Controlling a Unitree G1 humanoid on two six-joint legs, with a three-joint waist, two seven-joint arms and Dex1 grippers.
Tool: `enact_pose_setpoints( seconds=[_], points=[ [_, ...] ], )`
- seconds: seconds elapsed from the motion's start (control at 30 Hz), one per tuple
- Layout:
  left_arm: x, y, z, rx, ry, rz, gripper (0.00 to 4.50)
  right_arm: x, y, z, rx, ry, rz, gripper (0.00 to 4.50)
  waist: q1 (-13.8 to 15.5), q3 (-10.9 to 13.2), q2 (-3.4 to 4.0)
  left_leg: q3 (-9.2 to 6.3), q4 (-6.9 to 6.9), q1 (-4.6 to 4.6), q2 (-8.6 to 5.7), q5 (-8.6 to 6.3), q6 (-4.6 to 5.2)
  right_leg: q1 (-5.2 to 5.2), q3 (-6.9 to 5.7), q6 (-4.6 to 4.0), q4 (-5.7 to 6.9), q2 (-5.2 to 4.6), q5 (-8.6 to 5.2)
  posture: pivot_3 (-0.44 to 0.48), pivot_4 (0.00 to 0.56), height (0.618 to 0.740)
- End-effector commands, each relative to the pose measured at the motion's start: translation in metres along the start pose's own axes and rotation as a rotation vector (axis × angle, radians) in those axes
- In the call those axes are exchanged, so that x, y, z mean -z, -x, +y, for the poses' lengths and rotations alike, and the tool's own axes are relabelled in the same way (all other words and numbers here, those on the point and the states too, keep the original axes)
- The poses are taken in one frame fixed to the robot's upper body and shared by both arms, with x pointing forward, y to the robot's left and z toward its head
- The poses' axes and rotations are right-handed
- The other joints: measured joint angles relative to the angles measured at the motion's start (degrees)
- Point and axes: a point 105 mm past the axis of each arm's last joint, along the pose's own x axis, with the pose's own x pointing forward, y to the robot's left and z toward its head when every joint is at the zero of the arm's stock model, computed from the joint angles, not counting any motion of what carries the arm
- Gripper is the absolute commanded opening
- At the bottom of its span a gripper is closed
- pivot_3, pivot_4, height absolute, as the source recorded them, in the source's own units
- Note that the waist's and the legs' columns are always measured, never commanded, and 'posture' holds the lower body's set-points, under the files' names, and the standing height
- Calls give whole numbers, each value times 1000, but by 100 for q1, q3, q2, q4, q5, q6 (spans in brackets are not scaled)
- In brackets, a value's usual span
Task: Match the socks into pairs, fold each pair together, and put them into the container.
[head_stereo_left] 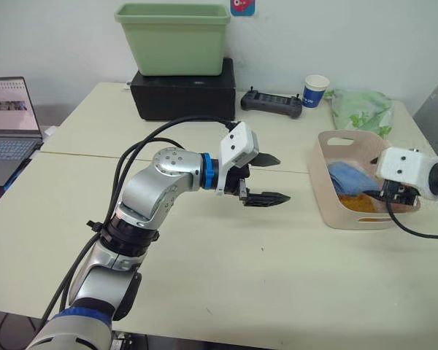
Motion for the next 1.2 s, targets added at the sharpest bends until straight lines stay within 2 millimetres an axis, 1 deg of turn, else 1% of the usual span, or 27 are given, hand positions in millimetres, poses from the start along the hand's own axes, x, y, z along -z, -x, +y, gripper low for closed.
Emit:
enact_pose_setpoints(
  seconds=[0.03,0.13,0.17,0.2,0.23,0.3,0.37,0.4,0.5,0.57,0.63,0.67,0.73,0.77,0.8,0.83,0.93,1.03,1.1,1.13,1.17,1.2],
  points=[
    [-2,11,2,-37,-30,2,4500,-2,16,-11,82,-21,-3,3631,1,0,0,1,1,1,0,0,0,0,2,0,2,0,0,0,150,720],
    [4,23,4,-66,-22,26,4500,2,26,-14,107,-44,11,3631,-4,0,0,1,1,1,0,0,0,-1,3,0,4,0,0,0,150,720],
    [7,30,5,-84,-12,38,4500,0,31,-19,135,-65,-8,3631,-6,0,0,1,1,2,0,0,0,-2,3,0,4,0,0,0,150,720],
    [12,41,8,-121,7,52,4500,-6,36,-25,168,-104,-58,3631,-18,0,1,1,1,2,0,0,0,-1,2,0,5,0,0,0,150,720],
    [18,56,11,-168,23,70,4500,-16,41,-31,201,-153,-136,3631,-33,0,1,5,0,4,1,0,0,-3,4,0,9,0,0,0,150,720],
    [26,77,14,-244,46,100,4500,-35,45,-34,227,-213,-259,3631,-69,0,2,8,-2,13,5,0,0,-4,6,0,17,7,0,0,150,720],
    [40,107,22,-394,43,153,4500,-63,35,-25,213,-233,-410,3631,-95,-1,0,4,-4,22,9,0,0,-2,9,0,28,10,0,0,150,720],
    [44,119,22,-444,47,169,4500,-73,29,-21,202,-250,-460,3631,-99,-1,-1,-1,-5,31,13,0,1,1,13,0,33,10,0,0,150,720],
    [58,150,12,-562,56,205,4500,-98,11,-10,206,-297,-576,3631,-94,0,-1,-15,-3,42,12,0,1,11,8,0,40,9,0,0,150,720],
    [79,172,-1,-641,113,278,4500,-121,-4,10,158,-345,-664,3631,-88,-1,-2,-12,-1,37,8,0,0,8,10,0,39,6,0,0,150,720],
    [88,187,-15,-739,121,281,4500,-140,-13,31,146,-395,-766,3631,-70,-1,-3,-20,-4,30,10,1,-1,1,14,1,35,1,-1,0,150,720],
    [93,194,-22,-788,109,281,4500,-143,-19,46,129,-443,-815,3631,-50,-2,-5,-24,-6,21,11,1,-1,-9,13,1,34,-4,-1,0,150,720],
    [109,206,-34,-883,117,328,4500,-140,-35,86,47,-494,-810,3631,26,-12,-20,-43,-4,-3,14,1,-2,-22,-5,1,26,-18,-1,0,150,720],
    [116,209,-39,-911,139,334,4500,-135,-40,98,35,-531,-793,3631,96,-12,-20,-46,-4,-7,13,1,-2,-12,-8,4,18,-21,-2,0,150,720],
    [120,211,-42,-934,145,334,4500,-130,-44,106,48,-562,-771,3631,142,-10,-18,-52,-6,-9,14,2,-3,-9,-5,7,12,-28,-5,0,150,720],
    [126,214,-46,-958,137,338,4500,-125,-44,115,61,-554,-759,3631,156,-10,-17,-49,-5,-11,11,2,-4,-8,0,7,15,-33,-5,0,150,720],
    [138,219,-53,-1015,155,331,4500,-113,-42,128,114,-567,-723,3631,142,-13,-21,-42,-7,3,-2,6,-12,4,8,7,16,-34,-5,0,150,720],
    [147,225,-58,-1013,165,357,4500,-103,-39,141,121,-565,-697,3631,99,-19,-30,-37,-9,21,-9,5,-12,18,4,7,14,-24,-5,0,150,720],
    [157,231,-66,-977,171,406,4500,-78,-30,162,121,-606,-624,3631,91,-24,-29,-36,-14,27,-9,5,-12,20,4,7,16,-9,-5,0,150,720],
    [161,234,-68,-962,175,422,4500,-69,-26,169,126,-612,-595,3631,92,-26,-32,-40,-19,29,0,5,-12,22,5,6,15,-3,-6,0,150,720],
    [167,237,-72,-941,199,444,4500,-55,-21,174,140,-627,-546,3631,96,-26,-30,-47,-24,29,9,5,-11,24,2,5,12,-1,-7,0,150,720],
    [170,238,-74,-928,216,455,4500,-46,-19,177,150,-632,-516,3631,97,-25,-27,-52,-28,29,10,5,-11,23,-3,1,12,2,-9,0,150,720]
  ],
)
